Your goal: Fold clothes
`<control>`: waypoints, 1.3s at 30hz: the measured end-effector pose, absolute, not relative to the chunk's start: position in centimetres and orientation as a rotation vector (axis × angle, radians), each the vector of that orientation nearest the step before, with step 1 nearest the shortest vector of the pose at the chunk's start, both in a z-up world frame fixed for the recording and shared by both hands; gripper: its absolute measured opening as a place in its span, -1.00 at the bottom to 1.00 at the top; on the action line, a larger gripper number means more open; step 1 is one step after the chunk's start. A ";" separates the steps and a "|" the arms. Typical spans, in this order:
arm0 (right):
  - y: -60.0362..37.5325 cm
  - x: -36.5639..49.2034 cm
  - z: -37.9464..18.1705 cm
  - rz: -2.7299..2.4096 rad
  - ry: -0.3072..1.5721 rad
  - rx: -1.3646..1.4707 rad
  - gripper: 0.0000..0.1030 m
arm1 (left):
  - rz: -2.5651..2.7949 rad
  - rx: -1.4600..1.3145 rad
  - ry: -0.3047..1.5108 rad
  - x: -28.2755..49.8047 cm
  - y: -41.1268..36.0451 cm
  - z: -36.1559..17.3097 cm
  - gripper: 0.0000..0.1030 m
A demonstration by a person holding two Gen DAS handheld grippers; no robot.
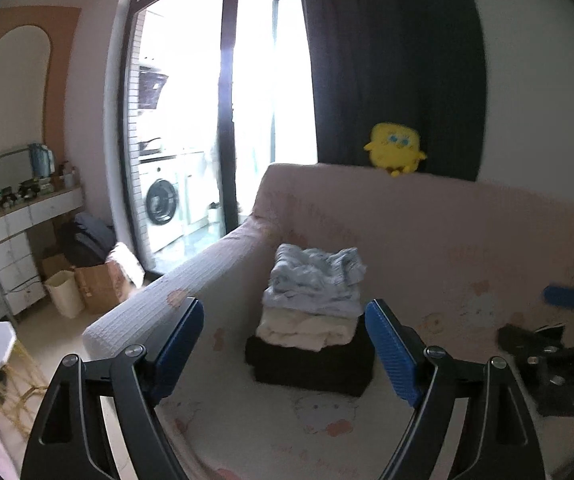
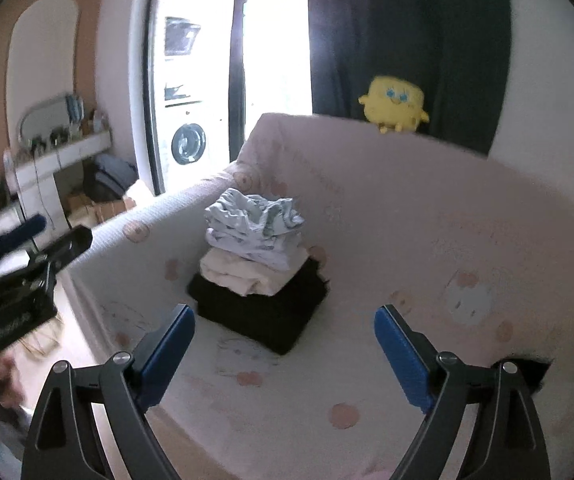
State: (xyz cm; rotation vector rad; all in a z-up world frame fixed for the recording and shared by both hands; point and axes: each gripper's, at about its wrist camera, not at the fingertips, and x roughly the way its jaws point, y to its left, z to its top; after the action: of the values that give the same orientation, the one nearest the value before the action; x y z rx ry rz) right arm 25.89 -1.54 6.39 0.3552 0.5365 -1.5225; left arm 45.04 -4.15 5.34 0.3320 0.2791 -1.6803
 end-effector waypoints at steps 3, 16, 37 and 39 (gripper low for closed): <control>-1.3 25.5 5.5 -1.513 0.555 0.316 0.77 | -1.686 0.380 0.308 43.9 -5.0 3.6 0.61; -6.2 22.7 2.7 -1.454 0.387 0.488 0.77 | -1.641 0.481 0.418 40.3 -8.4 -1.4 0.61; -8.2 23.0 -6.1 -1.517 0.422 0.496 0.77 | -1.604 0.562 0.311 37.0 -9.9 -7.3 0.61; -8.0 22.8 -6.2 -1.521 0.428 0.510 0.77 | -1.610 0.563 0.309 36.9 -9.7 -7.3 0.61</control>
State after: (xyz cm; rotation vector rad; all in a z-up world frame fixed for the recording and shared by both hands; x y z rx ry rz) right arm 22.79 -8.00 -6.21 0.5104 0.4278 -1.5211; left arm 36.93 -9.66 -7.32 0.5631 0.3090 -1.6098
